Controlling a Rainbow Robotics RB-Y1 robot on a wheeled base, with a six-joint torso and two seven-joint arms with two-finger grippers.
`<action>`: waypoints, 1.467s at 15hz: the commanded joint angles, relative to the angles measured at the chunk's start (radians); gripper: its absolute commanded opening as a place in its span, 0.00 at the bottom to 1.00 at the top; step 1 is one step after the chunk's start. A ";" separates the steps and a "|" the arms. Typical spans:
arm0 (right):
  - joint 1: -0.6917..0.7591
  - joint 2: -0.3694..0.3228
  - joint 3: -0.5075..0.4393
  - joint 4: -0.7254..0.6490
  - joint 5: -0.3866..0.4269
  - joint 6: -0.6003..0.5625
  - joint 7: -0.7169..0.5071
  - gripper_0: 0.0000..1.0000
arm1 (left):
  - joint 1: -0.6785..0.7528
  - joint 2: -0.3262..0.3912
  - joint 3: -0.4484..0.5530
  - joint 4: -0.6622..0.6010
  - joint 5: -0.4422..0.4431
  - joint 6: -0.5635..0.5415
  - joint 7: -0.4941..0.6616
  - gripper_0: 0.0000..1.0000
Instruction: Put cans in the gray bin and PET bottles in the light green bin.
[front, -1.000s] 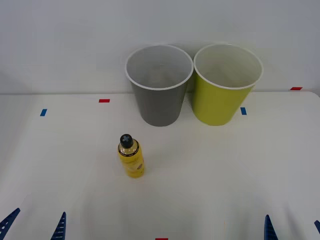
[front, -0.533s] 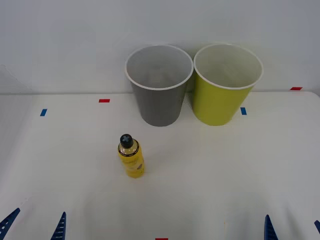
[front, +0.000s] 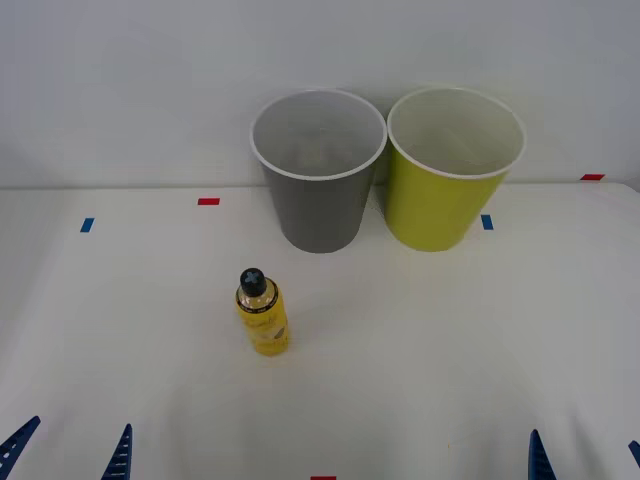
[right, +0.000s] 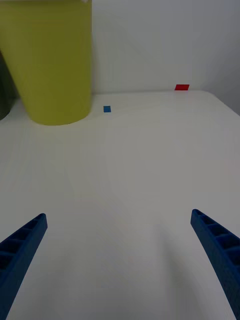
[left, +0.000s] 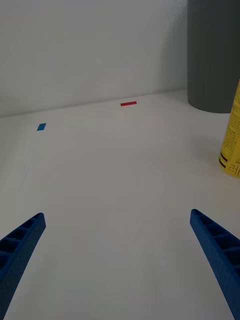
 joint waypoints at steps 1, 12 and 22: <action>0.000 0.000 0.000 0.000 0.000 0.000 0.000 1.00 | 0.000 0.000 0.000 0.000 0.000 0.000 0.000 1.00; 0.000 0.000 0.000 0.000 0.000 0.000 0.000 1.00 | 0.000 0.000 0.000 0.000 0.000 0.000 0.000 1.00; 0.000 0.000 0.000 0.000 0.000 0.000 0.000 1.00 | -0.031 0.018 -0.009 0.058 -0.008 -0.052 -0.005 1.00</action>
